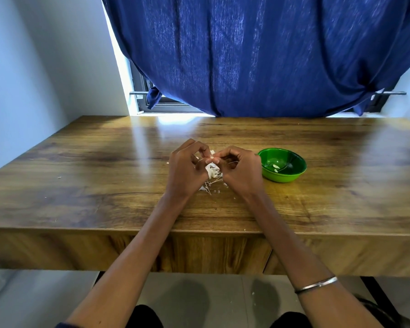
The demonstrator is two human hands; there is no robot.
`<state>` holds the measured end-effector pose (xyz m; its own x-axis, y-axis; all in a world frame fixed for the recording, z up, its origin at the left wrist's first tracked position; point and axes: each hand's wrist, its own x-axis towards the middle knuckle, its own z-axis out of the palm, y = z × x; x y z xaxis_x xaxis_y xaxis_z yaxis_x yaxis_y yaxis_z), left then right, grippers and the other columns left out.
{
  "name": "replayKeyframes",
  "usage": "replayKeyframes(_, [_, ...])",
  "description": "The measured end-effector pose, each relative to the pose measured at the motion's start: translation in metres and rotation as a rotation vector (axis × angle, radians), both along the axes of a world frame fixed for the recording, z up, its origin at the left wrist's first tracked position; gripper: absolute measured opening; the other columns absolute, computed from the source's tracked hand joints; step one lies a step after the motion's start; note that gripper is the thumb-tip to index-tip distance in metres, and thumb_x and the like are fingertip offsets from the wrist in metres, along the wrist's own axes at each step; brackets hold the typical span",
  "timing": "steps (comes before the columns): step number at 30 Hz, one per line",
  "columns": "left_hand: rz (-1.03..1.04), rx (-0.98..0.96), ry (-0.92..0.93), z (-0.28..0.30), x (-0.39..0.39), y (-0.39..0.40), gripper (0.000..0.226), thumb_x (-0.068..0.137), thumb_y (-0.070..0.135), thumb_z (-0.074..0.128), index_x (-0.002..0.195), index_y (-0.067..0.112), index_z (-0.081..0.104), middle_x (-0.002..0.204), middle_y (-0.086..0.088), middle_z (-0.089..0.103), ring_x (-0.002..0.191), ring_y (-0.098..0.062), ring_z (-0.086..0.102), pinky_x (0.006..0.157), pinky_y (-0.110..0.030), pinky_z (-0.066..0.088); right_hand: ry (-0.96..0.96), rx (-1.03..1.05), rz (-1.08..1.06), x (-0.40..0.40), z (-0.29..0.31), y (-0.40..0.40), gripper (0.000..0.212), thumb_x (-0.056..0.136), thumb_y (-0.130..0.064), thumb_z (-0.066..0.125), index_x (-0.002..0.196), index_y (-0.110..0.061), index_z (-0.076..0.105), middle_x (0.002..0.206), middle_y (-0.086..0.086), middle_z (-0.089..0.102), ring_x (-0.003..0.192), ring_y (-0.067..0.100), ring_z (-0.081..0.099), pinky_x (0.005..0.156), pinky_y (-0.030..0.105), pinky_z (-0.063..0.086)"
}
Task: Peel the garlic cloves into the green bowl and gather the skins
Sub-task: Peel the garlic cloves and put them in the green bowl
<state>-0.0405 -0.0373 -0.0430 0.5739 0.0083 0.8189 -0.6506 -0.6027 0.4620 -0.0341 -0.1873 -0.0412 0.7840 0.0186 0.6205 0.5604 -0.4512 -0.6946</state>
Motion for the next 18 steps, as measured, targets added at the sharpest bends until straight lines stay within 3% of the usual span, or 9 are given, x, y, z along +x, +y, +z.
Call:
replayKeyframes(3, [0.015, 0.013, 0.001, -0.001, 0.001, 0.0, 0.02, 0.07, -0.009, 0.061, 0.08, 0.007, 0.067, 0.08, 0.003, 0.061, 0.066, -0.019, 0.06, 0.056, -0.045, 0.053, 0.02, 0.011, 0.034, -0.003, 0.001, 0.0, 0.005, 0.084, -0.011, 0.08, 0.088, -0.013, 0.078, 0.078, -0.019, 0.07, 0.07, -0.006, 0.067, 0.064, 0.009, 0.05])
replayKeyframes(5, [0.025, 0.023, 0.007, -0.001, 0.001, 0.0, 0.026, 0.068, -0.015, 0.059, 0.08, 0.008, 0.066, 0.08, 0.004, 0.06, 0.067, -0.018, 0.059, 0.057, -0.047, 0.053, 0.031, 0.026, 0.054, -0.004, 0.001, 0.0, 0.005, 0.085, -0.012, 0.079, 0.09, -0.012, 0.079, 0.079, -0.015, 0.073, 0.069, -0.003, 0.069, 0.064, 0.014, 0.055])
replayKeyframes(7, [0.034, 0.032, -0.002, 0.0, 0.001, 0.0, 0.026, 0.068, -0.013, 0.056, 0.081, 0.006, 0.066, 0.08, 0.004, 0.06, 0.068, -0.018, 0.058, 0.059, -0.046, 0.053, 0.053, 0.061, 0.075, -0.005, 0.001, 0.001, 0.004, 0.086, -0.013, 0.078, 0.09, -0.014, 0.079, 0.081, -0.01, 0.076, 0.07, 0.002, 0.071, 0.065, 0.022, 0.059])
replayKeyframes(13, [0.011, 0.036, -0.012, 0.002, -0.001, -0.002, 0.023, 0.069, -0.006, 0.047, 0.082, 0.002, 0.064, 0.08, 0.0, 0.059, 0.069, -0.022, 0.057, 0.06, -0.046, 0.054, 0.148, 0.208, 0.145, -0.011, 0.005, 0.004, 0.005, 0.087, -0.014, 0.077, 0.085, -0.018, 0.079, 0.077, -0.006, 0.077, 0.065, 0.011, 0.073, 0.062, 0.021, 0.056])
replayKeyframes(15, [0.001, 0.026, -0.019, 0.004, -0.001, -0.003, 0.025, 0.07, -0.008, 0.046, 0.084, 0.001, 0.064, 0.084, 0.001, 0.057, 0.071, -0.02, 0.057, 0.062, -0.038, 0.054, 0.187, 0.281, 0.177, -0.012, 0.007, 0.005, 0.01, 0.087, -0.011, 0.076, 0.083, -0.019, 0.078, 0.078, -0.004, 0.077, 0.064, 0.013, 0.073, 0.061, 0.022, 0.057])
replayKeyframes(18, [0.025, 0.043, -0.023, 0.005, -0.003, -0.005, 0.027, 0.072, -0.011, 0.045, 0.089, 0.001, 0.063, 0.089, 0.003, 0.054, 0.075, -0.008, 0.049, 0.068, -0.011, 0.041, 0.296, 0.407, 0.25, -0.011, 0.01, 0.004, 0.007, 0.09, -0.006, 0.073, 0.087, -0.01, 0.078, 0.08, 0.003, 0.078, 0.064, 0.014, 0.072, 0.063, 0.023, 0.057])
